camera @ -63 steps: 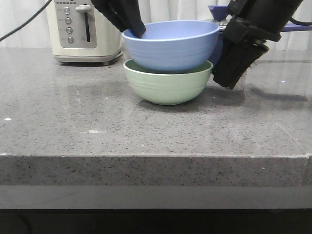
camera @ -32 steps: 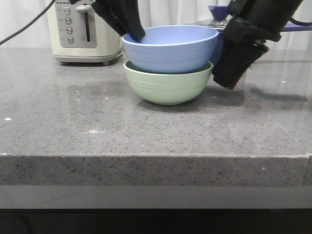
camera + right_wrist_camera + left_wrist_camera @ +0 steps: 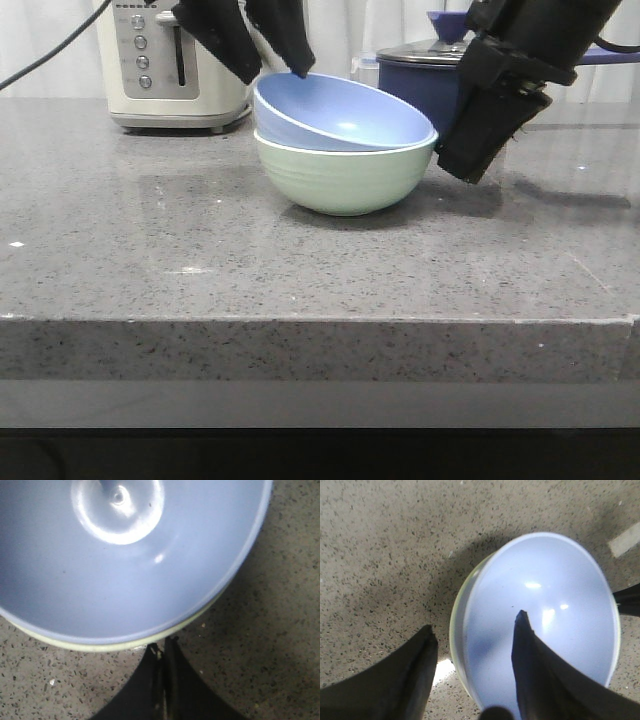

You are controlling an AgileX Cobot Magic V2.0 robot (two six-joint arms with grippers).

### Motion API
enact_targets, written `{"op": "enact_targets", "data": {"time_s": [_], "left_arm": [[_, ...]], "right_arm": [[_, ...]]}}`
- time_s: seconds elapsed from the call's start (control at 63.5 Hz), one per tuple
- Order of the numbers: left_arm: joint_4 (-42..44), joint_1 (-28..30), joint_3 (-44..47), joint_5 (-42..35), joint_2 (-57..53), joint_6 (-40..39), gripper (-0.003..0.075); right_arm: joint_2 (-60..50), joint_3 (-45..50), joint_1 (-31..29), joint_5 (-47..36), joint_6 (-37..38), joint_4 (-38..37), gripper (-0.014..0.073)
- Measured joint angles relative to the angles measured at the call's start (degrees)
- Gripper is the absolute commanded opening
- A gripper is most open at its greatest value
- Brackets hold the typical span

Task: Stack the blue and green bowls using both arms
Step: 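Lower the blue bowl into the green bowl and open the left gripper, then raise the left gripper away from the stacked bowls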

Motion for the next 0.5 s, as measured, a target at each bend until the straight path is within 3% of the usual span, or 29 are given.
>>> {"op": "enact_targets", "data": {"time_s": [0.284, 0.504], "left_arm": [[4.3, 0.0, 0.3, 0.1, -8.3, 0.0, 0.0355], [5.3, 2.1, 10.9, -4.8, -21.4, 0.0, 0.0355]], "right_arm": [[0.0, 0.0, 0.0, 0.0, 0.0, 0.0, -0.0063], [0.0, 0.0, 0.0, 0.0, 0.0, 0.0, -0.0063]]}}
